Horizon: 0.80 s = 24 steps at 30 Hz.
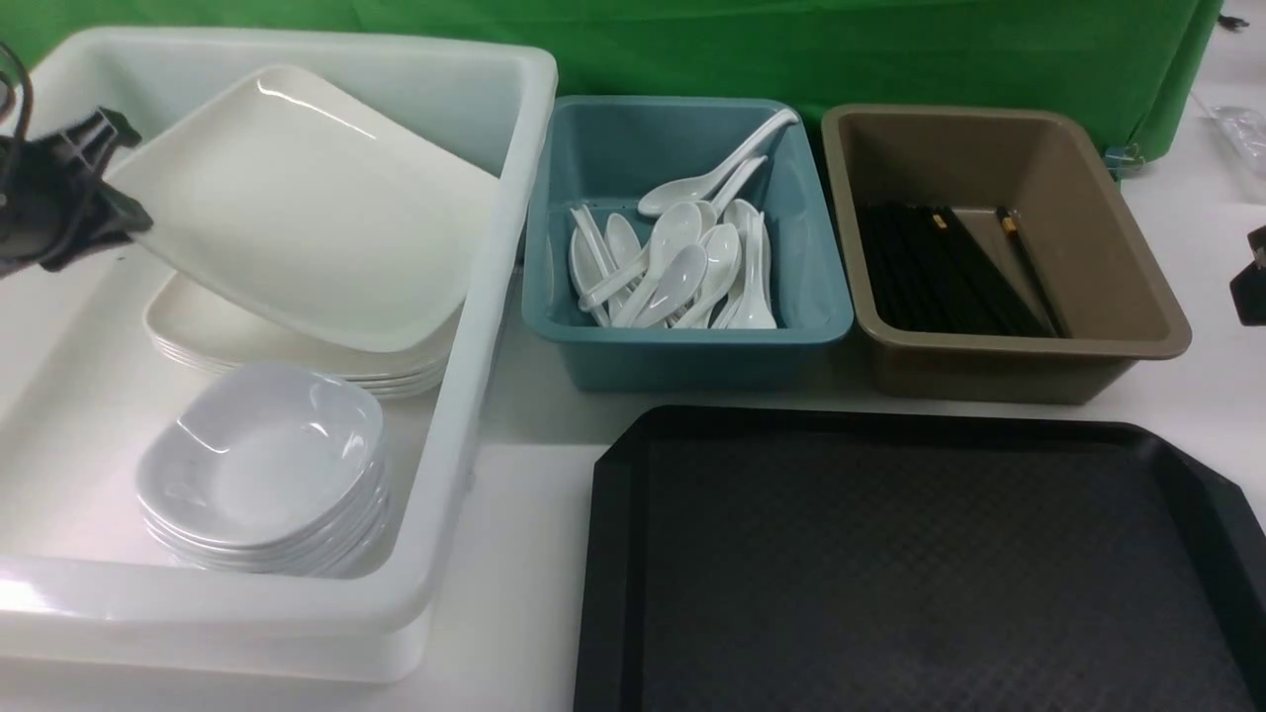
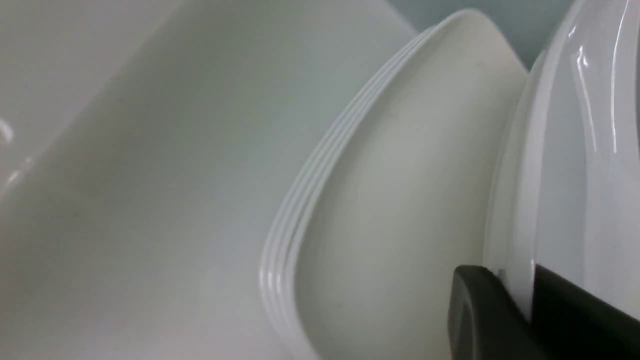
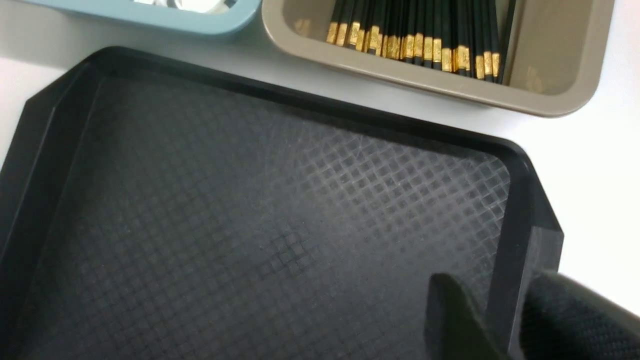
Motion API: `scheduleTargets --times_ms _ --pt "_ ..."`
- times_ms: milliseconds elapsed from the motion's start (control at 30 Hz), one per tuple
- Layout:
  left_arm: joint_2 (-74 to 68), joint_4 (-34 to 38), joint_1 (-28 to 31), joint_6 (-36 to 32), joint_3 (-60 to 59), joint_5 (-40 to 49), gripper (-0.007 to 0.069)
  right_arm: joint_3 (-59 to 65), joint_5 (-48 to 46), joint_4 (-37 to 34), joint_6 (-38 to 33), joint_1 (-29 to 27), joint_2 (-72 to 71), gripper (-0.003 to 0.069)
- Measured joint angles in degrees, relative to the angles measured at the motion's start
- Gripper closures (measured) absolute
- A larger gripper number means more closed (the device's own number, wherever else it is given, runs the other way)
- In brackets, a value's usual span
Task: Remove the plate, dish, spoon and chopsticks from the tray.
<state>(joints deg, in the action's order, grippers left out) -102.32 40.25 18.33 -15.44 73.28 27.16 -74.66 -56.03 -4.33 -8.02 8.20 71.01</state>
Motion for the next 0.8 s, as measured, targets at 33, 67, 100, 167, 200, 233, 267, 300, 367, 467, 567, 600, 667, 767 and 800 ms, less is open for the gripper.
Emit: scheduleTargets --times_ms 33,67,100,167,200,233,267,300,367,467,567,600,667,767,800 --pt "-0.3 -2.0 0.0 0.8 0.0 0.7 0.0541 0.0 0.0 0.0 0.0 0.0 0.0 0.0418" --pt "-0.4 -3.1 0.0 1.1 0.0 1.1 0.0526 0.0 0.0 0.0 0.0 0.0 0.0 0.0418" --pt "-0.8 -5.1 0.0 1.8 0.0 2.1 0.0491 0.0 0.0 0.0 0.0 0.0 0.0 0.0418" --pt "-1.4 -8.3 0.0 3.1 0.0 3.8 0.0419 0.0 0.0 0.0 0.0 0.0 0.0 0.0418" --pt "-1.4 -8.3 0.0 3.1 0.0 3.8 0.0419 0.0 0.0 0.0 0.0 0.0 0.0 0.0418" --pt "-1.7 -10.1 0.0 3.7 0.0 5.0 0.0361 0.0 0.0 0.0 0.1 0.0 0.0 0.0418" --pt "-2.0 -11.2 0.0 3.8 0.0 5.7 0.0295 0.0 -0.2 0.0 0.2 0.0 0.0 0.0417" --pt "-2.0 -12.1 0.0 3.8 0.1 6.2 0.0254 0.0 -0.6 0.0 0.2 0.0 0.0 0.0417" --pt "-1.7 -14.1 0.0 3.9 0.2 6.9 0.0186 0.0 -1.6 0.0 0.2 0.0 0.0 0.0417" --pt "0.0 -17.5 0.0 3.9 1.0 9.2 0.0113 -0.1 -3.7 0.0 0.2 0.0 -0.1 0.0417" --pt "2.7 -18.3 0.0 3.8 2.3 12.7 0.0099 -0.7 -4.3 0.0 0.2 0.0 -1.1 0.0417" --pt "3.9 -18.0 -0.1 3.5 2.8 14.3 0.0112 -0.8 -4.0 0.0 0.2 0.0 -1.9 0.0417" --pt "8.0 -16.6 -1.1 2.3 3.4 16.8 0.0182 -1.1 -2.3 0.0 0.1 0.0 -4.6 0.0417" --pt "14.5 -13.4 -4.9 -1.2 3.5 17.9 0.0382 -1.1 2.2 0.0 -0.1 0.0 -11.0 0.0449" --pt "15.5 -13.3 -5.7 -1.5 3.5 18.0 0.0399 -1.1 2.9 0.0 -0.1 0.0 -11.5 0.0454"
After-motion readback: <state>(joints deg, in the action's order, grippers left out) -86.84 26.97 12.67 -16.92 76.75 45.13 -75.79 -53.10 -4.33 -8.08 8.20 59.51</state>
